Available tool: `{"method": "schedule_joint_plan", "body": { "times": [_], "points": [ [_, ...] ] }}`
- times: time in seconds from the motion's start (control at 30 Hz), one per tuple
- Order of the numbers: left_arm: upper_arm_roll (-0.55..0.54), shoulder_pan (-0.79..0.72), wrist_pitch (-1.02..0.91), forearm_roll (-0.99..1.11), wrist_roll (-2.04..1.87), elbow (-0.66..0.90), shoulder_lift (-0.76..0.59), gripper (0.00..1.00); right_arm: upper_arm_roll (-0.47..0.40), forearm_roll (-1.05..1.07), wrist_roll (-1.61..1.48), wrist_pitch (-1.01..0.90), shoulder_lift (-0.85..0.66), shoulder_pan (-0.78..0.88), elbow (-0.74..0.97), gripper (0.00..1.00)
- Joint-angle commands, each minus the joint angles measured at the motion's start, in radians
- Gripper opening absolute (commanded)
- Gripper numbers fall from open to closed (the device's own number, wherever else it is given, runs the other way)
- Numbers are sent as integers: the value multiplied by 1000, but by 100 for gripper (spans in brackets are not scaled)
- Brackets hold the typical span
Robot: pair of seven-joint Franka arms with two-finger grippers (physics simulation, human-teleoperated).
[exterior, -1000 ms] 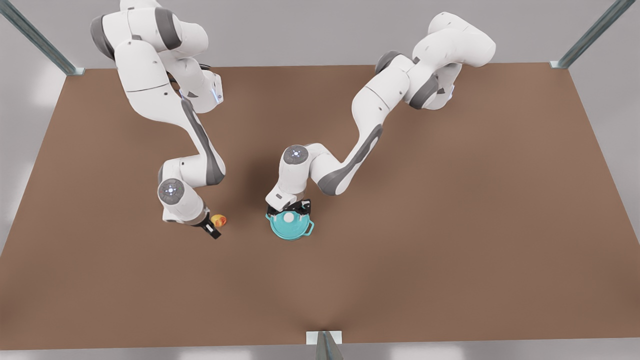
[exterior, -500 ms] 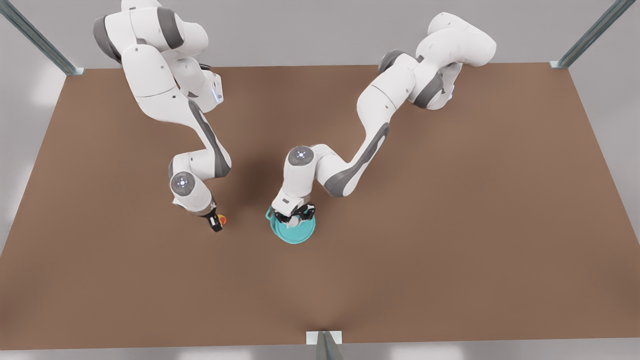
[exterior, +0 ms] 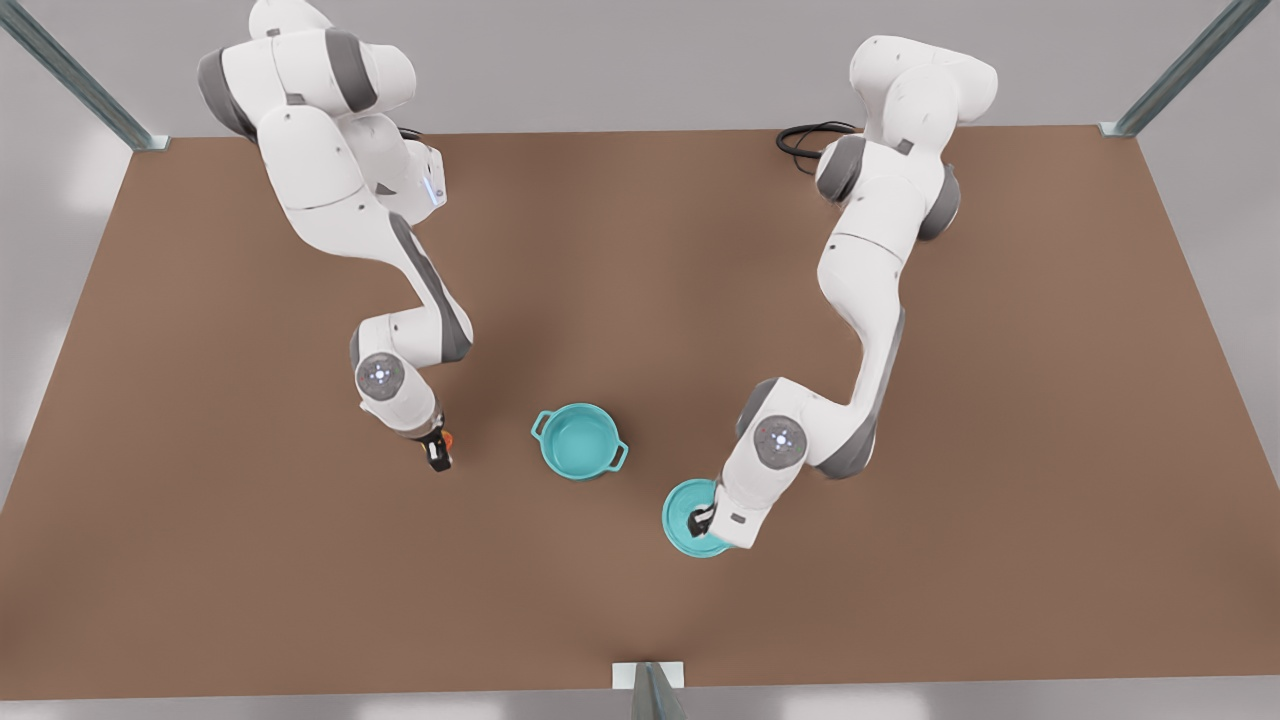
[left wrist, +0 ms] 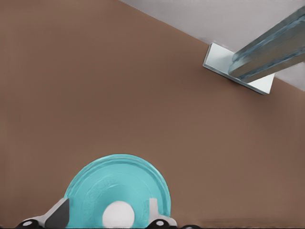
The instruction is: Open the pot lid and put the potato into the pot
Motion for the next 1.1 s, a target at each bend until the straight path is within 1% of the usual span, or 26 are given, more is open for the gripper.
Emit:
{"method": "schedule_joint_plan", "body": {
  "times": [0.0,0.03,0.07,0.1,0.13,0.17,0.2,0.23,0.27,0.37,0.4,0.43,0.53,0.63,0.77,0.93,1.07],
  "points": [
    [-1,16,-409,23,399,1,-100,100,-1,-3,107,7,5,0,1,100],
    [-1,45,-577,23,518,1,-189,100,-1,-3,107,7,5,1,1,100],
    [-10,132,-835,5,649,1,-304,100,-1,-3,107,5,5,1,0,100],
    [-15,272,-924,-64,714,-53,-410,100,-1,-3,107,7,5,1,1,99],
    [-12,425,-851,-157,782,-194,-534,100,-1,-3,107,5,3,1,0,94],
    [-6,489,-560,-164,781,-665,-848,100,-1,-3,107,4,2,1,0,93],
    [10,512,-401,-161,779,-916,-1021,100,-1,-3,107,4,0,1,-2,89],
    [8,513,-472,-158,779,-769,-955,100,-1,-4,107,4,-1,1,-2,85],
    [10,521,-466,-156,782,-755,-943,100,-2,-4,105,4,-3,0,-3,85],
    [8,519,-454,-158,781,-756,-909,100,-2,-4,105,1,-12,-2,-5,77],
    [8,515,-452,-158,779,-753,-895,100,-2,-4,107,1,-12,-2,-5,73],
    [5,512,-415,-156,778,-755,-893,100,-4,-4,109,1,-12,-2,-5,67],
    [5,513,-417,-158,779,-755,-893,100,-4,-4,109,1,-12,-3,-5,65],
    [5,515,-415,-156,779,-756,-892,100,-4,-4,109,1,-12,-2,-6,56],
    [5,516,-415,-158,778,-756,-892,100,-4,-4,113,-10,-29,-3,-9,47],
    [5,516,-415,-158,779,-758,-892,100,-4,-4,121,-25,-78,-3,-12,47],
    [7,516,-415,-158,778,-759,-892,100,4,-4,122,-101,-139,4,-12,47]
  ]
}}
